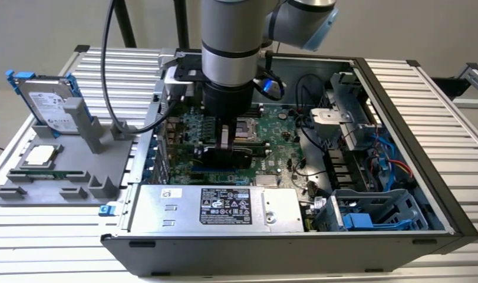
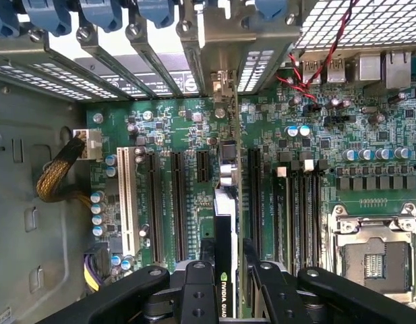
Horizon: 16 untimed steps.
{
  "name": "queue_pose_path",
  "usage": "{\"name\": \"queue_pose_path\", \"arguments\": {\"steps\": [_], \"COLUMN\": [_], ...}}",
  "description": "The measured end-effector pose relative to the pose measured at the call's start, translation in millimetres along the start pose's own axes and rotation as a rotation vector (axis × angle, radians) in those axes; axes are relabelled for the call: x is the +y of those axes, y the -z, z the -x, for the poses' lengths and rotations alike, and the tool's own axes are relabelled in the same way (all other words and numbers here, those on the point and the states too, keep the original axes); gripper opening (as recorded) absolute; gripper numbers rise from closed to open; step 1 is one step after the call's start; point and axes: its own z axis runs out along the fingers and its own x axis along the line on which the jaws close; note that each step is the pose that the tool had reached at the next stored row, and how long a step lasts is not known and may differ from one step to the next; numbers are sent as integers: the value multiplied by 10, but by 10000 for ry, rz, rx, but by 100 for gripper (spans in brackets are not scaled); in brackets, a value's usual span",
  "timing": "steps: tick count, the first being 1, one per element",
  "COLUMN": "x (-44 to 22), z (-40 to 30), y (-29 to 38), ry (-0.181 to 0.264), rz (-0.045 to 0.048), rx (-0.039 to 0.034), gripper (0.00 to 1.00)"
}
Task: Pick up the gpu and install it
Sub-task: 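Insert the gpu into the slot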
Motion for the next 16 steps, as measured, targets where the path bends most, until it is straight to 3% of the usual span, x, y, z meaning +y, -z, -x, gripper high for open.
{"name": "queue_pose_path", "arguments": {"steps": [16], "x": [28], "z": [-4], "y": [-27], "ry": [1], "rz": [1], "rx": [1], "gripper": [0]}}
